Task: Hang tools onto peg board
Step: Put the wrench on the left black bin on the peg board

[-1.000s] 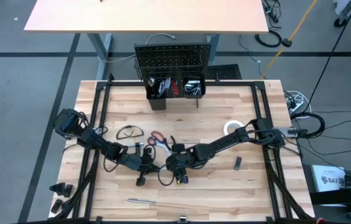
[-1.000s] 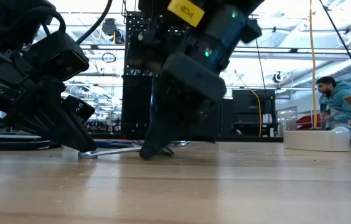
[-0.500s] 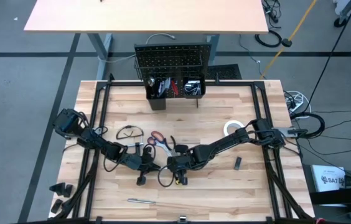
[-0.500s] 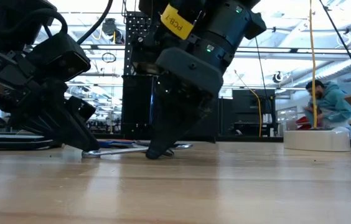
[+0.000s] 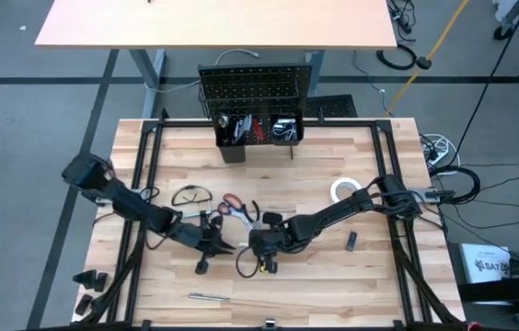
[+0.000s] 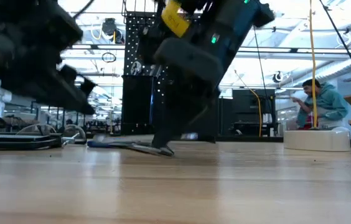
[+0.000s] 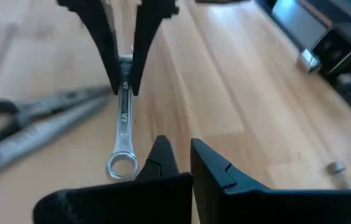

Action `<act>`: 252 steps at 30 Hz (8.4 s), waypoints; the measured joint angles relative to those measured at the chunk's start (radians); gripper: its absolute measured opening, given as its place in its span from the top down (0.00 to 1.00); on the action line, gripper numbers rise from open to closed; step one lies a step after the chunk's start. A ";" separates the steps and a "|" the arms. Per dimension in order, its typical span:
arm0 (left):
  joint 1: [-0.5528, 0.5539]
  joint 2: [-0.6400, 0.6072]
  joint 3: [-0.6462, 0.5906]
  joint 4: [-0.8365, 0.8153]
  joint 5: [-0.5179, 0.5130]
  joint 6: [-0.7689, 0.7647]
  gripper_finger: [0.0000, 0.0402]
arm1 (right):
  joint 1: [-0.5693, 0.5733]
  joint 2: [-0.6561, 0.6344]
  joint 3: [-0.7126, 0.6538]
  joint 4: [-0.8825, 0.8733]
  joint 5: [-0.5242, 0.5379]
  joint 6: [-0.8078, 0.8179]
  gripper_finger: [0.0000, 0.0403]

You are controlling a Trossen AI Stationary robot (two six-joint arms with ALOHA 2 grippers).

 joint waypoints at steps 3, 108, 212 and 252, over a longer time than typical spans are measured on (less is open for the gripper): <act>-0.002 -0.105 0.001 -0.056 -0.001 0.005 1.00 | 0.019 -0.031 0.000 -0.010 0.068 -0.004 0.93; 0.241 -0.370 -0.085 0.360 -0.495 -0.517 0.51 | -0.065 -0.117 0.004 0.585 0.663 -0.199 0.93; 0.732 -0.417 -0.372 0.953 0.499 0.035 1.00 | -0.387 -0.263 0.131 -0.064 0.112 -0.022 0.93; 0.686 -1.024 0.040 -0.505 0.054 0.486 1.00 | -0.272 -0.233 0.199 0.180 0.420 -1.598 0.93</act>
